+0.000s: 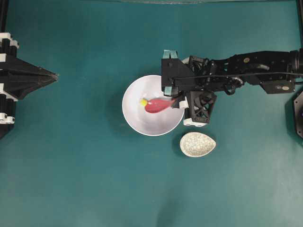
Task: Scoop the yellow hexagonal prism block from the bowl with a spoon using the right arm.
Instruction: 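Push the spoon bowl under the yellow hexagonal block and scoop it, then raise the spoon holding the yellow block up out of the bowl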
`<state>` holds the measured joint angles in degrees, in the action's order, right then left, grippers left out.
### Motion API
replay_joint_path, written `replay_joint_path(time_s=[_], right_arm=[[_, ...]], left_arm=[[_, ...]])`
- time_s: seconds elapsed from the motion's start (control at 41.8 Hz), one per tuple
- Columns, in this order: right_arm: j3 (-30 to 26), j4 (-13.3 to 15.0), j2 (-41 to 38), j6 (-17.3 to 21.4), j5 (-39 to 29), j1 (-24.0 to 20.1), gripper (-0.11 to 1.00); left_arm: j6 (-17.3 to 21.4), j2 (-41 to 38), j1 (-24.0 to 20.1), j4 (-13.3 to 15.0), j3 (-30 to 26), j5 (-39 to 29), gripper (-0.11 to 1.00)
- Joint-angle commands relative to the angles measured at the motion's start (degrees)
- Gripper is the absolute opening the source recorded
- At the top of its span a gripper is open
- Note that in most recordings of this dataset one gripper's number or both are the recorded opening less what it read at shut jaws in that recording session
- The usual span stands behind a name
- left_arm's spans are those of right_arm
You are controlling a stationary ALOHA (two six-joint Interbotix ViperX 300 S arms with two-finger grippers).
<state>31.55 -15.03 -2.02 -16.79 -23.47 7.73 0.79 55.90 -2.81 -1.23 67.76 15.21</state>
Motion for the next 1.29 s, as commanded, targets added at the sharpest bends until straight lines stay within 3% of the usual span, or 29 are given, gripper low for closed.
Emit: replay_joint_path(time_s=[0.0, 0.383, 0.91, 1.269], right_arm=[[-1.67, 0.0, 0.7, -0.18, 1.76, 0.18, 0.25], [-1.76, 0.7, 0.7, -0.18, 7.29, 0.18, 0.25], [0.18, 0.44, 2.55, 0.26, 9.05, -0.53, 0.25], [6.94, 0.18, 11.16, 0.7, 20.83, -1.93, 0.25]], left_arm=[[0.09, -0.26, 0.0, -0.09, -1.41, 0.26, 0.0], [0.09, -0.26, 0.0, -0.09, -1.41, 0.09, 0.0], [0.09, -0.26, 0.0, -0.09, -1.49, 0.09, 0.0], [0.09, -0.26, 0.0, -0.09, -1.49, 0.09, 0.0]])
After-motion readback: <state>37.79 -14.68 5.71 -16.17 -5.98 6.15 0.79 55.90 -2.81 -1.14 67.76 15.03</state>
